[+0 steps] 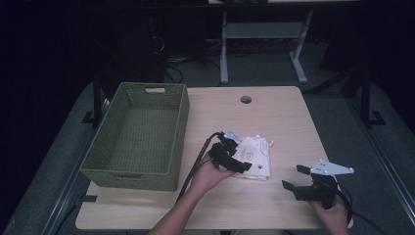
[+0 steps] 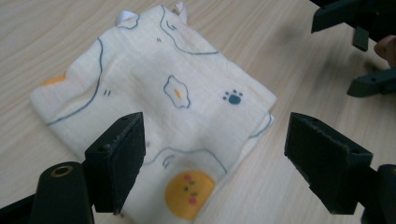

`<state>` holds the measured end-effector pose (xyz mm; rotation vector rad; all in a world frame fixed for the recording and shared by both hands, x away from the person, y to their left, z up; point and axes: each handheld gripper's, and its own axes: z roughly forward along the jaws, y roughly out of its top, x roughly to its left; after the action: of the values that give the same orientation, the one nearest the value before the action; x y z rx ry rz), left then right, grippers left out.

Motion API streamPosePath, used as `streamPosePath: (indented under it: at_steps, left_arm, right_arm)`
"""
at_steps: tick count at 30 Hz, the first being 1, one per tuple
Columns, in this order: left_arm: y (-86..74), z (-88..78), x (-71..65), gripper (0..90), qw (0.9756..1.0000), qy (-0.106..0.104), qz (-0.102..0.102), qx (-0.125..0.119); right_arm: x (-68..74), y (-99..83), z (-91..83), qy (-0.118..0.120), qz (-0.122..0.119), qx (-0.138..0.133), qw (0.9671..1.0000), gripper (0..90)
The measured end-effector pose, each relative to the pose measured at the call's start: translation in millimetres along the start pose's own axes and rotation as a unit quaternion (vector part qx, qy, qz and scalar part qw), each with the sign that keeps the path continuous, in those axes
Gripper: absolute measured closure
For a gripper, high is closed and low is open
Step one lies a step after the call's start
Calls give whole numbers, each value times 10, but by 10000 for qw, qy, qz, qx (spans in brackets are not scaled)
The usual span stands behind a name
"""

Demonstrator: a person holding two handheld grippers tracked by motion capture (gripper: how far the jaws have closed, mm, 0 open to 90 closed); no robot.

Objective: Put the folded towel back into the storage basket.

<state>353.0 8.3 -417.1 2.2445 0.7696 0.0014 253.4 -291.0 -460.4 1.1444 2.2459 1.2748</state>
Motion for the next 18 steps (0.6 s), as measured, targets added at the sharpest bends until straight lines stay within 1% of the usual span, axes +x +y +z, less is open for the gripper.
streamPosePath:
  at_steps: [2,6,7,8,9,12,18]
  left_arm:
    - [51,65,14,216,10000,69,3,47]
    - [129,179,59,238,9998,110,-36,130]
    - [143,208,73,245,9997,142,-74,181]
    - [153,231,93,254,9995,192,-66,236]
    - [158,259,104,267,9994,240,-124,209]
    - [167,322,143,299,9989,291,-223,276]
    - [212,432,119,337,9980,443,-184,419]
  right_arm:
    - [-3,0,-6,10,16,-11,10000,152]
    - [0,3,-13,18,-10,-28,10000,152]
    - [1,4,-17,10,-10,-28,10000,152]
    - [-1,3,-20,13,-9,-38,10000,152]
    - [-3,4,-23,17,6,-49,10000,152]
    - [-12,6,-27,18,7,-64,10000,152]
    - [-5,8,-31,29,-11,-56,10000,152]
